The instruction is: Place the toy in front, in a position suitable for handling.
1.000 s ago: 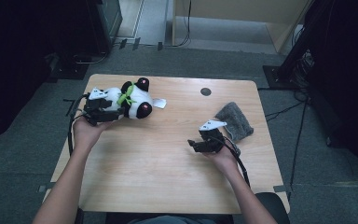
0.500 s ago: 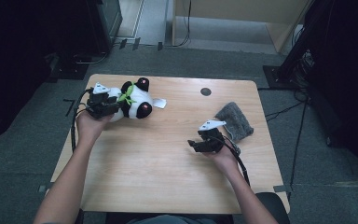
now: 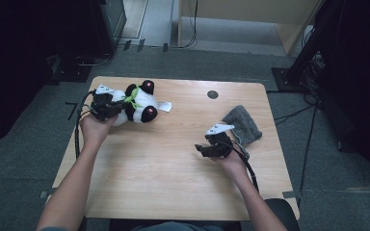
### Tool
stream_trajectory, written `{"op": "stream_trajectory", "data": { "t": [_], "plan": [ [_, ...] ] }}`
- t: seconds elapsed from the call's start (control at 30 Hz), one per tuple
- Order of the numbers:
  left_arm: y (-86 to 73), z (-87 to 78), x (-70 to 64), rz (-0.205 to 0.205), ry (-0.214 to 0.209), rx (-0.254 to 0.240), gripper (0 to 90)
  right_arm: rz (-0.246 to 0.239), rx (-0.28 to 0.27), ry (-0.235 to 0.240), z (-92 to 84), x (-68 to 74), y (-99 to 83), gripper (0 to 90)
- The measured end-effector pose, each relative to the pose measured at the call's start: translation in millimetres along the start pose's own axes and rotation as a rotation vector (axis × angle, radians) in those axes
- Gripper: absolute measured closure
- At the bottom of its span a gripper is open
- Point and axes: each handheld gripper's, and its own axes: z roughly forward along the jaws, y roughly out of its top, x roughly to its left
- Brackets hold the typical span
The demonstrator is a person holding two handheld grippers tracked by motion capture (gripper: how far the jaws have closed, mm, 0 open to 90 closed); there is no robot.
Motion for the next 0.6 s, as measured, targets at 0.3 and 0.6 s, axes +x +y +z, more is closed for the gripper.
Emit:
{"op": "stream_trajectory", "data": {
  "t": [0.3, 0.6],
  "plan": [
    [14.8, -20.2, -20.7, -0.001, -0.056, -0.041, 81.7, 0.005, -0.008, -0.014, -4.8, -3.6, 0.1, 40.1],
    [15.5, -25.5, -55.4, 0.011, -0.126, -0.039, 81.6, 0.017, -0.017, -0.029, -9.7, -8.0, 0.1, 40.0]
  ]
}}
